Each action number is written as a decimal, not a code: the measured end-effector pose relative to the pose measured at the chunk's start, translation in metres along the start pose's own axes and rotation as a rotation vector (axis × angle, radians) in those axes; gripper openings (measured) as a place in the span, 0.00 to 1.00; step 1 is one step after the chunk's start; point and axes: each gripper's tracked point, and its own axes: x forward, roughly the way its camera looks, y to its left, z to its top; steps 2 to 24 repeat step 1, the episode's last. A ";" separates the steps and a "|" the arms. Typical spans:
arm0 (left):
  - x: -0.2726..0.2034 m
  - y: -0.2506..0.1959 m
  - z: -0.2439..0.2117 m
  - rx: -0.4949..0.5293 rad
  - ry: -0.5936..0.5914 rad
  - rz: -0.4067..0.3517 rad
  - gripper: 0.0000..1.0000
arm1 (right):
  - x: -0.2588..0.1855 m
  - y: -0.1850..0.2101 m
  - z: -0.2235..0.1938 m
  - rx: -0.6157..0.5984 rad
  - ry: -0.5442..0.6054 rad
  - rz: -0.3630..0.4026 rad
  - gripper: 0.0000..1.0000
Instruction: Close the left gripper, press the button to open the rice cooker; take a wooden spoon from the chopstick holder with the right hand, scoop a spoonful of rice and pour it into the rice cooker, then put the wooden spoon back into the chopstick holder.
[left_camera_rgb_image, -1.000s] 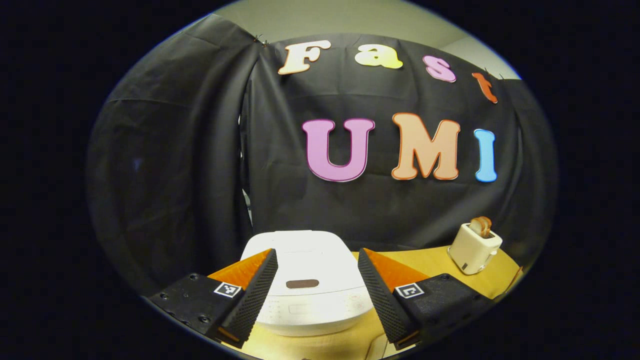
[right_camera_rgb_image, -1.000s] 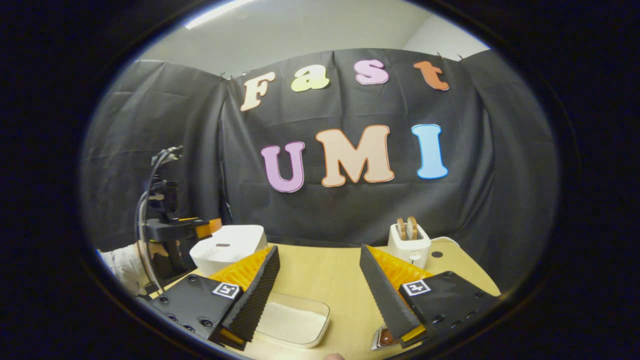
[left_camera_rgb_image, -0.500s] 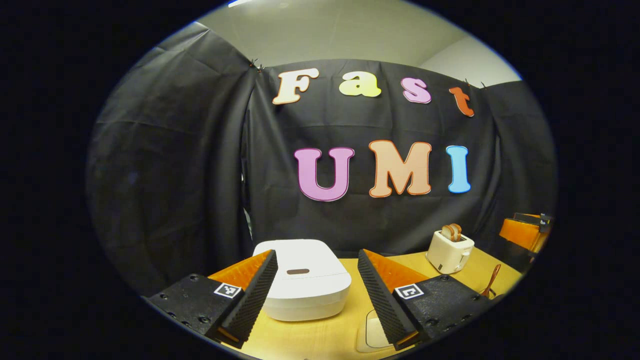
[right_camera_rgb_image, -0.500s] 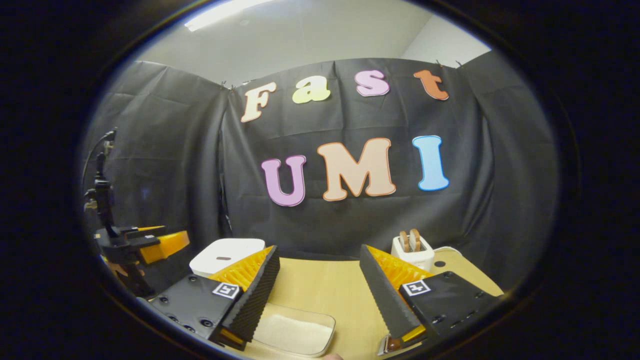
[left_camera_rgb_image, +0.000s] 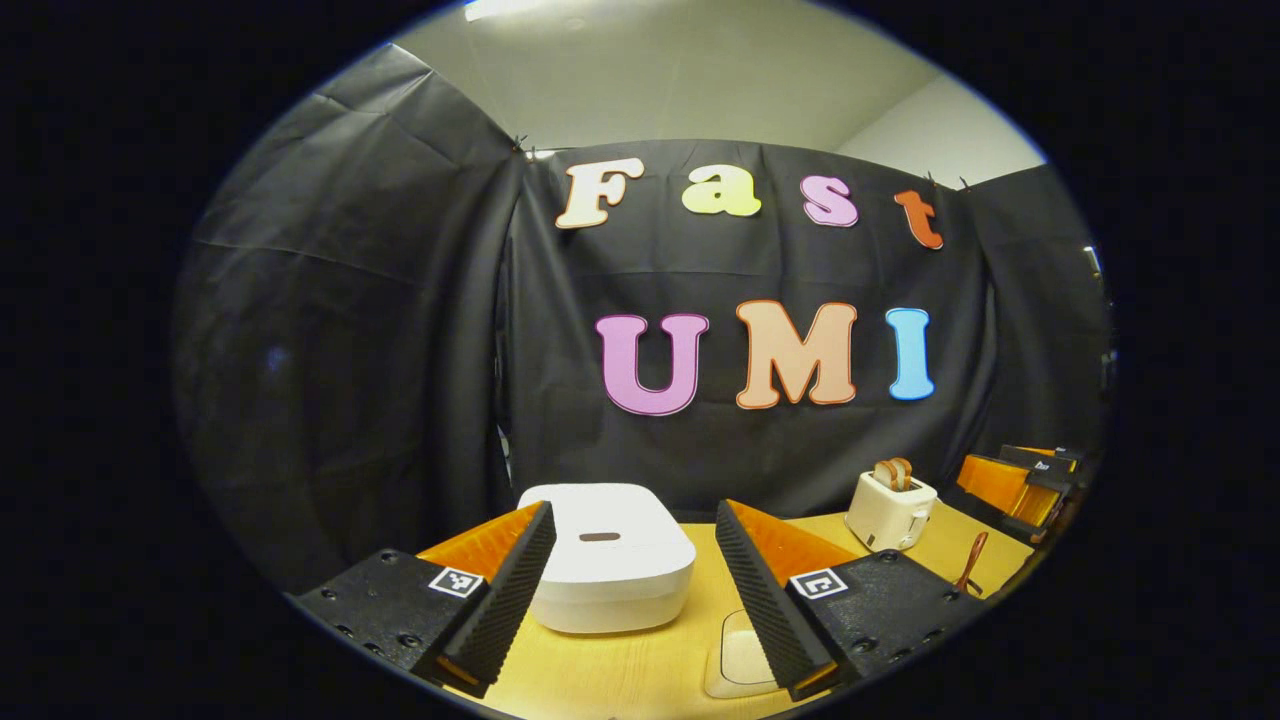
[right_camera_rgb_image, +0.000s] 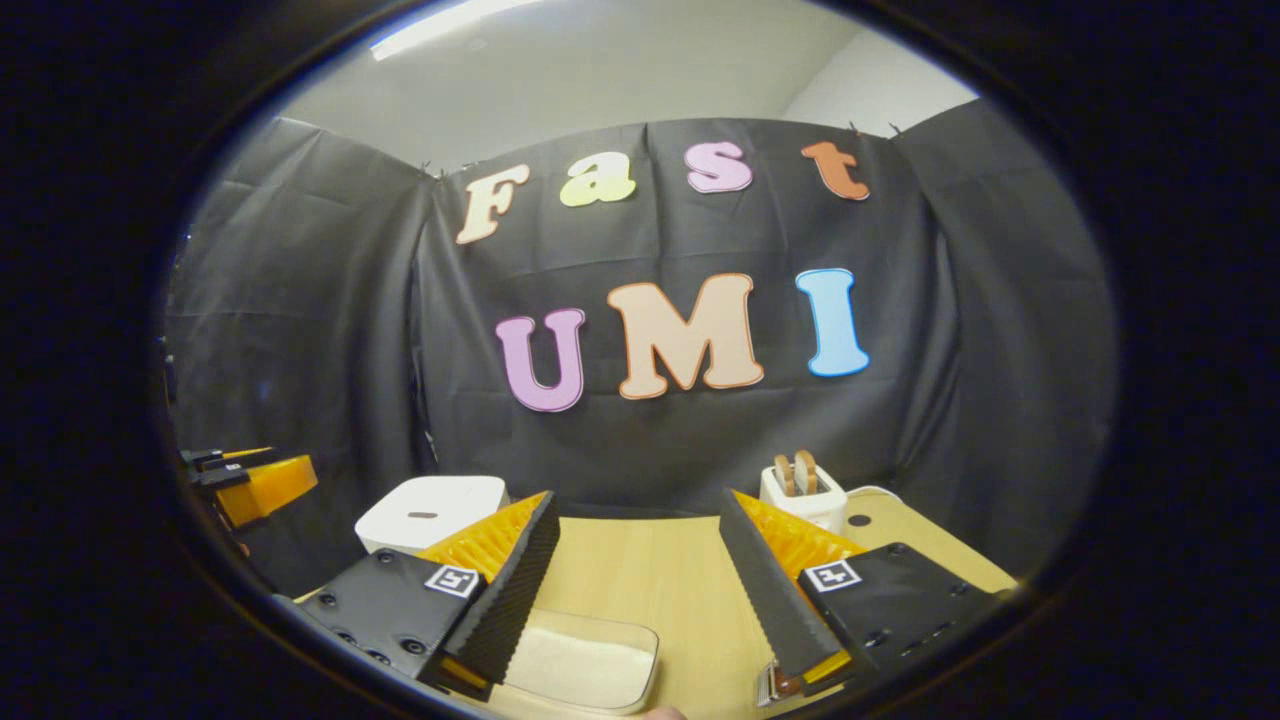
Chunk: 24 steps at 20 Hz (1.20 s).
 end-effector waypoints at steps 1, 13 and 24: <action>-0.001 0.001 0.001 0.003 -0.002 0.002 0.95 | 0.000 0.001 0.002 -0.001 -0.005 0.000 0.99; -0.001 0.001 0.001 0.003 -0.002 0.002 0.95 | 0.000 0.001 0.002 -0.001 -0.005 0.000 0.99; -0.001 0.001 0.001 0.003 -0.002 0.002 0.95 | 0.000 0.001 0.002 -0.001 -0.005 0.000 0.99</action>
